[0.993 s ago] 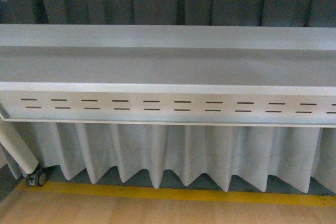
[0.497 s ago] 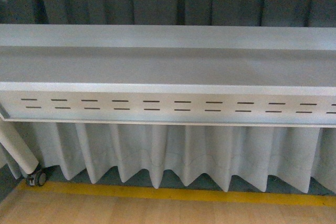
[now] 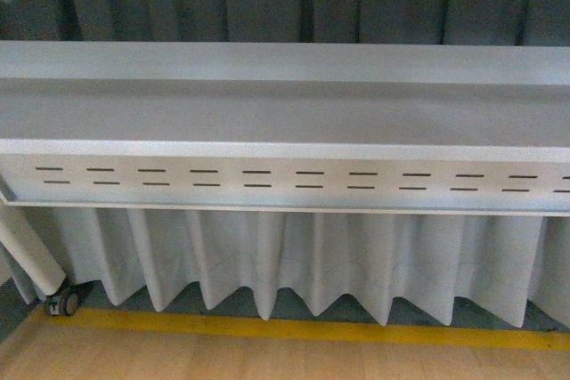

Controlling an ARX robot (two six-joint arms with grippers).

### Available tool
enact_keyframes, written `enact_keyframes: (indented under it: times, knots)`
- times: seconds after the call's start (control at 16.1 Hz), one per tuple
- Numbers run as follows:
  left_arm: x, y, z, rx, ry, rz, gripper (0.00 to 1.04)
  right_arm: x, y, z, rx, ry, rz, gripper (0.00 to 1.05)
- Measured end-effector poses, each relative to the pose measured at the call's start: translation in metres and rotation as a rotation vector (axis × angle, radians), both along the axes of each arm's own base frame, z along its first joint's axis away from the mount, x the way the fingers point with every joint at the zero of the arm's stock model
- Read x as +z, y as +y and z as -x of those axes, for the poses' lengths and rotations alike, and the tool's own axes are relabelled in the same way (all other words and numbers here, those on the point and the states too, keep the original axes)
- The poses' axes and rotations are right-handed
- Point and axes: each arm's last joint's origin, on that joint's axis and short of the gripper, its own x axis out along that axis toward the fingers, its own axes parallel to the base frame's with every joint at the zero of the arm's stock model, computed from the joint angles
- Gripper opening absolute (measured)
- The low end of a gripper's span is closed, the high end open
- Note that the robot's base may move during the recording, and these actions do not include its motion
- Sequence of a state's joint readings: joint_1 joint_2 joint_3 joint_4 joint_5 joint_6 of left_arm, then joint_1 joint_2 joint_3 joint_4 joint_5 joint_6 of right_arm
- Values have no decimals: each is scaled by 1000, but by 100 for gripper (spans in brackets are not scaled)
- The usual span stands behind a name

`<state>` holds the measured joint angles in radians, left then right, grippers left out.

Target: Wind up and store yellow beetle toy

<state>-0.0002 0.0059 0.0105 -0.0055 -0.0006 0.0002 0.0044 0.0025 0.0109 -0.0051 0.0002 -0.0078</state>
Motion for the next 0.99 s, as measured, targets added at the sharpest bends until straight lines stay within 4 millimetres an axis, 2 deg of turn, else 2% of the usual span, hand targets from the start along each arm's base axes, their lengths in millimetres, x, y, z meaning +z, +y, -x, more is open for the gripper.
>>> enact_keyframes:
  times: [0.99]
  knots:
    - [0, 0, 0, -1, -2, 0, 98, 0, 0, 0, 0, 0, 0, 98]
